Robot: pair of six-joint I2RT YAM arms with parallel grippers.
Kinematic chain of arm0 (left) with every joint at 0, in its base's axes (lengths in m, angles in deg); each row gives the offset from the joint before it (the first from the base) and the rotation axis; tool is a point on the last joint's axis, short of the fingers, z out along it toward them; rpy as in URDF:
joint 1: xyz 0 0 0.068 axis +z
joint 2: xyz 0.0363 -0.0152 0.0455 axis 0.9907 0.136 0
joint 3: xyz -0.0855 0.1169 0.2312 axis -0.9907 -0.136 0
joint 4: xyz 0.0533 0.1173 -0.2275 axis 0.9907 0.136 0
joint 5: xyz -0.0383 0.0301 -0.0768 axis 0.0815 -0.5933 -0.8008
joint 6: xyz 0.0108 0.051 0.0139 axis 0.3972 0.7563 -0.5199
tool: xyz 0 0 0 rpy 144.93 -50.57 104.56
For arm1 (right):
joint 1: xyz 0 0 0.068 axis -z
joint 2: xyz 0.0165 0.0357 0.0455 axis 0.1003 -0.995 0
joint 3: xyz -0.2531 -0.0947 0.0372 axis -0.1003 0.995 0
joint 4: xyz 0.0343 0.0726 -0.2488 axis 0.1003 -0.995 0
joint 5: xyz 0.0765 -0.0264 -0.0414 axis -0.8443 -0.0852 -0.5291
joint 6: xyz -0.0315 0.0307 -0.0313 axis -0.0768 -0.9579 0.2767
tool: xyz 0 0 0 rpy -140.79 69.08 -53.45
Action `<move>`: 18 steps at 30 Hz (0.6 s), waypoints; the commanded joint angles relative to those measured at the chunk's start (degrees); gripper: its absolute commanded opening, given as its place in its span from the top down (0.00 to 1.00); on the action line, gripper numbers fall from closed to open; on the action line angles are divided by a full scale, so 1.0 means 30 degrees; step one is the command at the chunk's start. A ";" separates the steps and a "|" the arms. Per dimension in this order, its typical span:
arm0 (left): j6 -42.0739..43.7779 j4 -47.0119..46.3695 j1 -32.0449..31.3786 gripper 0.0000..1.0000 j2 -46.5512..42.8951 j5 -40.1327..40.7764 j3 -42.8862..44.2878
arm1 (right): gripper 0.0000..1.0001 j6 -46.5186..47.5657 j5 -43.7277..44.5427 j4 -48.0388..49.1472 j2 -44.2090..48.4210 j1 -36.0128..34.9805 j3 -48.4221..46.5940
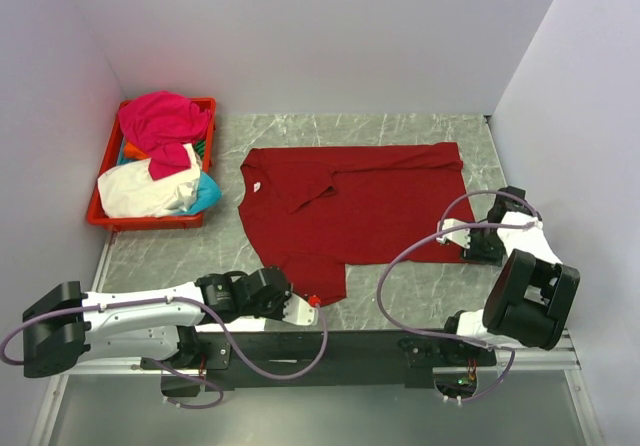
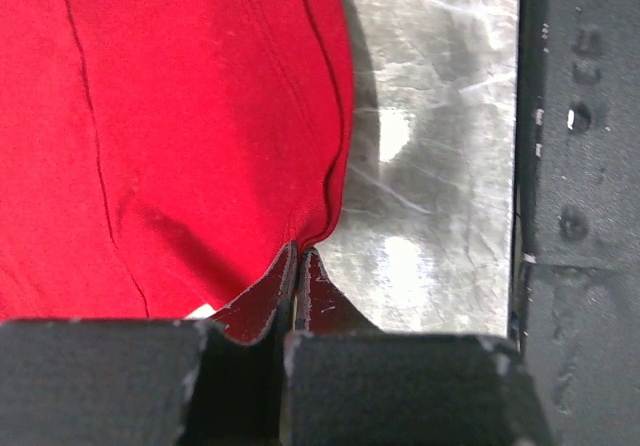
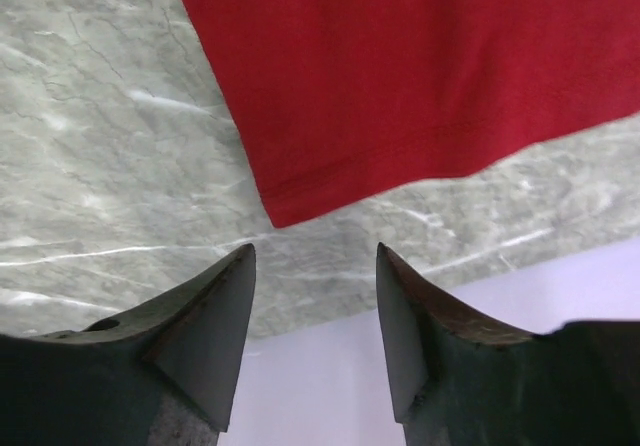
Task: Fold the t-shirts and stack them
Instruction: Fold the tshirt
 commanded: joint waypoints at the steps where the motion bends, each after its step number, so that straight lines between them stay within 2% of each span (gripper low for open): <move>1: 0.0137 -0.1010 0.0184 1.00 0.0194 -0.0033 -0.0037 | 0.44 0.0633 0.0833 0.0695 -0.0617 -0.0139 0.0252; 10: 0.0254 -0.0864 0.0506 1.00 0.0167 -0.0327 -0.0008 | 0.46 0.0254 0.0630 0.1283 -0.2346 -0.0723 0.0138; 16: 0.0254 -0.0864 0.0506 1.00 -0.0243 -0.0386 -0.0008 | 0.53 -0.0450 0.1156 0.1633 -0.3283 -0.1252 0.0370; 18: 0.0283 -0.0834 0.0506 1.00 -0.0302 -0.0357 0.0021 | 0.61 -0.0655 0.1186 0.1517 -0.3635 -0.1310 0.0283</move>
